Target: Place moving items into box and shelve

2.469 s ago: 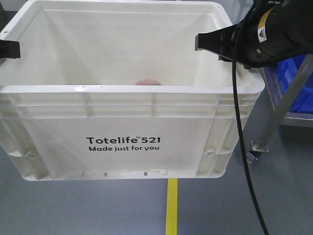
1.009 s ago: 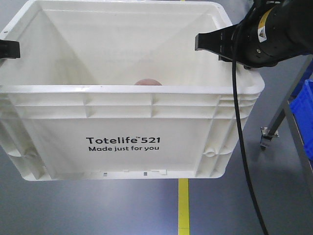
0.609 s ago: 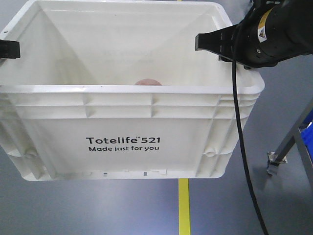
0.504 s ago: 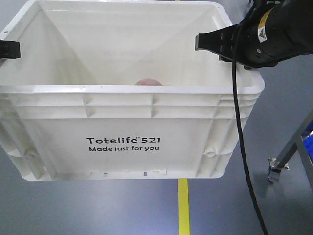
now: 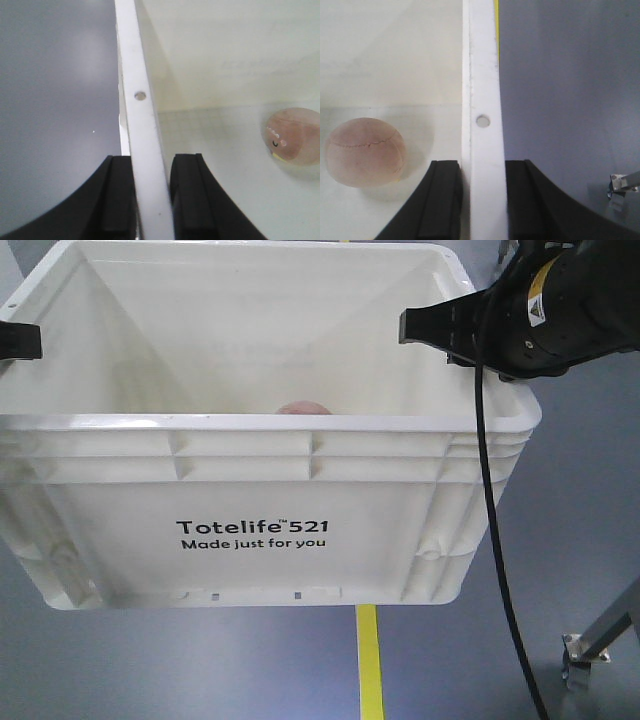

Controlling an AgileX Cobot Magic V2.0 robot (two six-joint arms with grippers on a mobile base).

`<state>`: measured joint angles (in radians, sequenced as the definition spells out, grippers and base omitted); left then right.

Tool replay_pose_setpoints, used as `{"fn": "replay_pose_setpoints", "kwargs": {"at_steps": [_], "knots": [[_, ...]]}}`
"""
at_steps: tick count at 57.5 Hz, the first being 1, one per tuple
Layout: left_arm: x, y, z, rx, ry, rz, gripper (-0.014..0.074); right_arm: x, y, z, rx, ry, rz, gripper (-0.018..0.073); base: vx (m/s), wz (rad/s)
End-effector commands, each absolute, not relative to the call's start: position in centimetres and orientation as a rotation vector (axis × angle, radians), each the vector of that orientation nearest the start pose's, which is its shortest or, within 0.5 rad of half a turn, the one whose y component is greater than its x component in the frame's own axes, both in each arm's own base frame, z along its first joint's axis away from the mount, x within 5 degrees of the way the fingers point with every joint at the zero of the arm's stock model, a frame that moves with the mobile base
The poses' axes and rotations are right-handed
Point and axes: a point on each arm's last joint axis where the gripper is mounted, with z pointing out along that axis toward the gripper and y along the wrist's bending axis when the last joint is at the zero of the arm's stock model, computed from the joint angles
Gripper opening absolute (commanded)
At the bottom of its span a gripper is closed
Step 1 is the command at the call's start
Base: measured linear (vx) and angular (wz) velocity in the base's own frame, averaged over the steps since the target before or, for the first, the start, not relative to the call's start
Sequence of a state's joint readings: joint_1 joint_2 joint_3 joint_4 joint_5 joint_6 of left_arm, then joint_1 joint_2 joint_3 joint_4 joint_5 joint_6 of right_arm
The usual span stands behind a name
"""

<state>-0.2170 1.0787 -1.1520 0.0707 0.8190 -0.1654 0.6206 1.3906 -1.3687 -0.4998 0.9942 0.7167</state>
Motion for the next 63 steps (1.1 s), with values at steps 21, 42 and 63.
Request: {"fn": "replay_pose_setpoints", "kwargs": {"at_steps": [21,42,63], "knots": [[20.81,-4.44,42.9,0.11,2.004,-0.169,0.0129,25.62,13.4,41.73,-0.094,2.138,0.036,0.0127,0.46,-0.05],[20.81,-4.44,42.9,0.11,2.004,-0.169,0.0129,25.62,13.4,41.73,-0.094,2.138,0.036,0.0127,0.45,-0.06],[20.81,-4.44,42.9,0.11,2.004,-0.169,0.0129,25.62,13.39,41.73,-0.094,2.138,0.036,0.0127,0.44,-0.16]]}}
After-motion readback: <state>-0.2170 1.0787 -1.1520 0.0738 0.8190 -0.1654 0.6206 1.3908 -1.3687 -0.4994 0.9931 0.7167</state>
